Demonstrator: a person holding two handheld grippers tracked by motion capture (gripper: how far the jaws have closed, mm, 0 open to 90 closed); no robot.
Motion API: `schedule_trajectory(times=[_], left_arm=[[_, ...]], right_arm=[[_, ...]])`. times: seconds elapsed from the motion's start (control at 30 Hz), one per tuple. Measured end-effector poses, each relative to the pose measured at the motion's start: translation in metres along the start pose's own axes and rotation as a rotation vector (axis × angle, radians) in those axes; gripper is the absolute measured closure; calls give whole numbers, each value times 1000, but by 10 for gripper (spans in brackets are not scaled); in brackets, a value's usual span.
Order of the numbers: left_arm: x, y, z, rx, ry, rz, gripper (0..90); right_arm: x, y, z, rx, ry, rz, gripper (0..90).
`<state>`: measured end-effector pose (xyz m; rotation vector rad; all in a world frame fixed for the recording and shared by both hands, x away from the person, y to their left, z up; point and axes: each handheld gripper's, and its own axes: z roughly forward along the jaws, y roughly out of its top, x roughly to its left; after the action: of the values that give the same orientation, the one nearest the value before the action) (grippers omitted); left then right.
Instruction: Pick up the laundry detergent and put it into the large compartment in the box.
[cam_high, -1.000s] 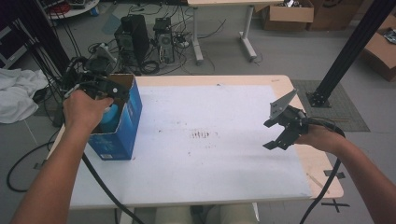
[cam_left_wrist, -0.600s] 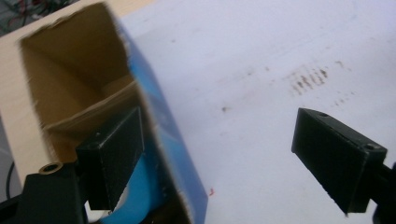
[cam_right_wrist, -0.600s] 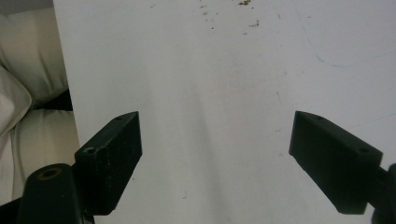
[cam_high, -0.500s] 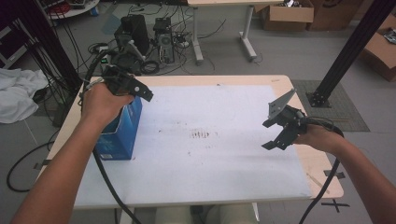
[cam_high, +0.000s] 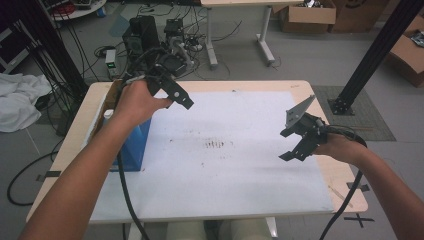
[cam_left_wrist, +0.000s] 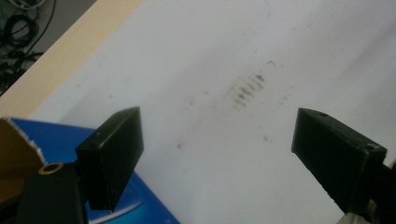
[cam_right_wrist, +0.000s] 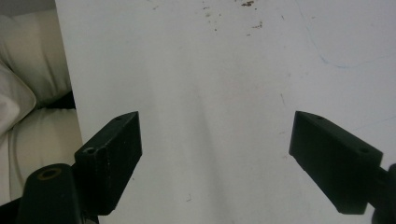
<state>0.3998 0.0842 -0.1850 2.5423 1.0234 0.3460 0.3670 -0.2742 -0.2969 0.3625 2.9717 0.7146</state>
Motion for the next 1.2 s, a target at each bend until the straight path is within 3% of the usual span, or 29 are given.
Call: schedule_trajectory(times=[0.33,0.37,0.53,0.9,1.2], left_arm=[[-18,27,25,50,-45,175,181],[-20,32,29,61,-56,209,182],[-28,41,36,81,-84,275,191],[-39,55,58,118,-123,370,192],[-44,57,68,138,-124,387,192]], right_arm=[[-3,7,-4,-14,5,-7,170],[-3,8,-4,-12,5,-8,170],[-5,8,-1,-4,16,-7,169],[-10,10,5,2,35,-12,168],[-12,8,8,1,45,-3,168]])
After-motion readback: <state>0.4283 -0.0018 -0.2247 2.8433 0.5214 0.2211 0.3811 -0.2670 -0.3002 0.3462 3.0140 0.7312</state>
